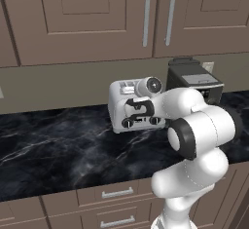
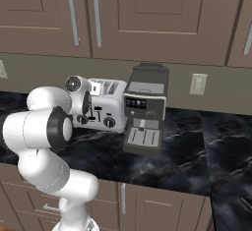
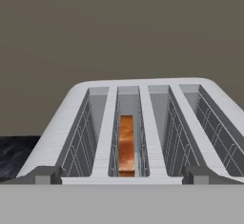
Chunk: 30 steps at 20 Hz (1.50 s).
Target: Start the toaster. Once the lever pops up, take the bread to the plate on the dining counter.
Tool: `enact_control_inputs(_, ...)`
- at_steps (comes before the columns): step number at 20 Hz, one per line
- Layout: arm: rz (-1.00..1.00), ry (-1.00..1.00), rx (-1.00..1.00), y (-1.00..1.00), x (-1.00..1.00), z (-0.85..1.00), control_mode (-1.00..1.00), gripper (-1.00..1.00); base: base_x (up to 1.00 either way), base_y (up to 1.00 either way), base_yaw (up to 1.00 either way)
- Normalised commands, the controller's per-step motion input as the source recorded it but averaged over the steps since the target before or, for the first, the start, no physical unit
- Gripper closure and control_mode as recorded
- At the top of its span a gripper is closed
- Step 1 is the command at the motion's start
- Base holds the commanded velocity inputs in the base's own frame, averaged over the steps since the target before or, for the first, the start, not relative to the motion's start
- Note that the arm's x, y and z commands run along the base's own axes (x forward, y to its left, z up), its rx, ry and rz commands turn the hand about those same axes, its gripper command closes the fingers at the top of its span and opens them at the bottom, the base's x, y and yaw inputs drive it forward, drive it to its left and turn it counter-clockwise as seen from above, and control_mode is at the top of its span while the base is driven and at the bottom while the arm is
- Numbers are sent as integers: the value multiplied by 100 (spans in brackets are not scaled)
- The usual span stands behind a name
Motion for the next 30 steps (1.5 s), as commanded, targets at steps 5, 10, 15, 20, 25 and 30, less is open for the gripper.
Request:
enact_control_inputs(5,0,0,0,0,0,0,-100,-100,0,0,0)
enact_control_inputs(10,0,0,0,0,0,0,-100,-100,0,0,0)
enact_control_inputs(15,0,0,0,0,0,0,-100,-100,0,0,0)
enact_control_inputs(20,0,0,0,0,0,0,-100,-100,0,0,0)
enact_control_inputs(25,0,0,0,0,0,0,-100,-100,0,0,0)
enact_control_inputs(30,0,0,0,0,0,0,-100,-100,0,0,0)
